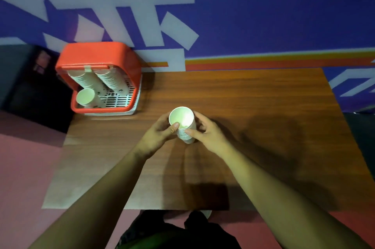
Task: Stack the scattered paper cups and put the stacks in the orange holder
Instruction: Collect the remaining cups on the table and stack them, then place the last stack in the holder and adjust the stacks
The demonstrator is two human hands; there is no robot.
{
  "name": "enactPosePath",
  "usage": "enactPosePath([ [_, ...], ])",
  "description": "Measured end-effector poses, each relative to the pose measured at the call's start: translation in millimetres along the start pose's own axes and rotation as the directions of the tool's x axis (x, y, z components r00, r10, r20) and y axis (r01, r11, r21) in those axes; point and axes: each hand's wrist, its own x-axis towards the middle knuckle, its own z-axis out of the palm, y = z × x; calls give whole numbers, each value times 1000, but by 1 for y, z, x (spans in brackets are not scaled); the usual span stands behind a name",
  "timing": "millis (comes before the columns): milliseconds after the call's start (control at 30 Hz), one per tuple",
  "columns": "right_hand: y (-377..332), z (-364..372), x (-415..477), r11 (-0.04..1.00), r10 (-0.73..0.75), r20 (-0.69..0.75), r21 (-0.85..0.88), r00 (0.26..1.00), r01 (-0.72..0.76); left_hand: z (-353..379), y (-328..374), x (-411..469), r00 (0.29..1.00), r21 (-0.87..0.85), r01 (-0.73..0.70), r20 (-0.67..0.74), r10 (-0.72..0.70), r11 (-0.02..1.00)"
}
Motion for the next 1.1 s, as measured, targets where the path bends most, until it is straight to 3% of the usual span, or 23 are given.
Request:
enactPosePath([
  [233,-68,114,50,994,-107,92,26,990,105,-124,22,-45,970,16,-125,-206,126,992],
  [367,-97,177,80,989,-148,91,22,985,146,-196,19,-51,949,-60,-130,-297,106,990],
  [500,-117,220,106,992,-119,31,44,992,117,-251,23,-39,966,-99,-136,-233,110,986],
  [767,-126,259,151,995,-54,-93,81,994,61,-312,20,17,979,44,-175,-96,179,984],
  [1100,-130,268,186,1000,0,-147,8,989,1,-332,13,43,987,7,-127,-98,127,992],
])
